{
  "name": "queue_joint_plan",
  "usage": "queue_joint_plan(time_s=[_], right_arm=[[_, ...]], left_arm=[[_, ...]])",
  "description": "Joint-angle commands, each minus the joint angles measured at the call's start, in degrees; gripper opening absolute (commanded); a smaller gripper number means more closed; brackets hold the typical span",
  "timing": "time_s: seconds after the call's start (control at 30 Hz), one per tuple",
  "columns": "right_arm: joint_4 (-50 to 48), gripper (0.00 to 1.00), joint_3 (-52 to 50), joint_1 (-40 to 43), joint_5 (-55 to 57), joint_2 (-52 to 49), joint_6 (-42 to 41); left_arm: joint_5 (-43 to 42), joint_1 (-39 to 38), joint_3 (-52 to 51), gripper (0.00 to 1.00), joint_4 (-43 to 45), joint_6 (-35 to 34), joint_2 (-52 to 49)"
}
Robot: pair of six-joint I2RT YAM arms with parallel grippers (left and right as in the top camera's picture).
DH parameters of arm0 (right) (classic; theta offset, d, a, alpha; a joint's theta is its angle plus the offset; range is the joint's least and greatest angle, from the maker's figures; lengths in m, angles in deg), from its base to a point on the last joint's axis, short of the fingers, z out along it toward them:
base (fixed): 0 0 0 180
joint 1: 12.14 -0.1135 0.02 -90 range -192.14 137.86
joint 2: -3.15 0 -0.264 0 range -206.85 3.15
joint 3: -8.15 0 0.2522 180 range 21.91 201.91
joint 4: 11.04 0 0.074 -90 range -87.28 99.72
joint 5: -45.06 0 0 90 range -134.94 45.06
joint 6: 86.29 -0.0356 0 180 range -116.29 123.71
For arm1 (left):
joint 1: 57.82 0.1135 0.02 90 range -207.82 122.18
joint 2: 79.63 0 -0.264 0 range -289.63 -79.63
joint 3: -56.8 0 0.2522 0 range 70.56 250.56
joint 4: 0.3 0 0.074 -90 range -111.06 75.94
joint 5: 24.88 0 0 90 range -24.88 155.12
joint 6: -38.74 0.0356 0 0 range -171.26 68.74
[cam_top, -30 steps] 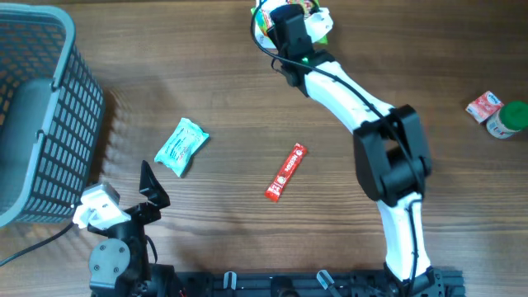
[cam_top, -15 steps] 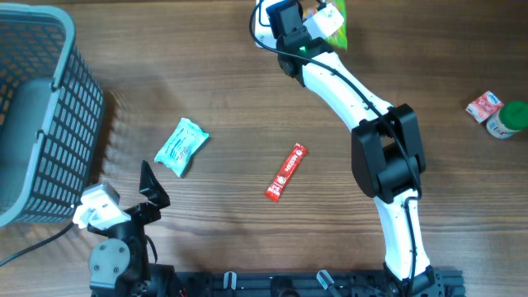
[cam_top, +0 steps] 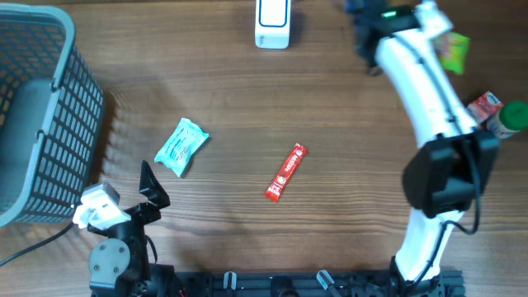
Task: Scan the item barcode
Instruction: 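Carry the Haribo bag right and drop it beside the jar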
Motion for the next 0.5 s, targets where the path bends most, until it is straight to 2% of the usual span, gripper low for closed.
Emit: queue_joint_plan(time_s=[0.0, 0.13, 0.23, 0.3, 0.33, 0.37, 0.4, 0.47], right_arm=[[-2.23, 0.04, -4.90, 9.07, -1.20, -0.13, 0.55], [-16.22, 0.04, -13.31, 16.87, -14.53, -0.13, 16.74], [-20.31, 0.06, -17.09, 19.32, -20.39, -0.13, 19.37], [-20.33, 0.36, -17.44, 20.35, -22.10, -0.13, 19.89], [-20.31, 0.66, -17.33, 20.70, -23.28, -0.02, 21.62], [-19.82, 0.86, -16.81, 20.98, -25.00, 0.35, 23.76], [-19.28, 1.00, -16.17, 21.07, -26.45, 0.66, 25.46], [-17.51, 1.00, -14.53, 21.20, -28.96, 1.79, 27.89]], left_arm=[[-0.26, -0.26, -0.57, 1.00, 0.13, -0.33, 0.52], [-0.26, -0.26, -0.57, 1.00, 0.13, -0.33, 0.52], [-0.26, -0.26, -0.57, 1.00, 0.13, -0.33, 0.52], [-0.26, -0.26, -0.57, 1.00, 0.13, -0.33, 0.52], [-0.26, -0.26, -0.57, 1.00, 0.13, -0.33, 0.52], [-0.26, -0.26, -0.57, 1.00, 0.13, -0.33, 0.52], [-0.26, -0.26, -0.57, 1.00, 0.13, -0.33, 0.52], [-0.26, -0.26, -0.57, 1.00, 0.13, -0.33, 0.52]])
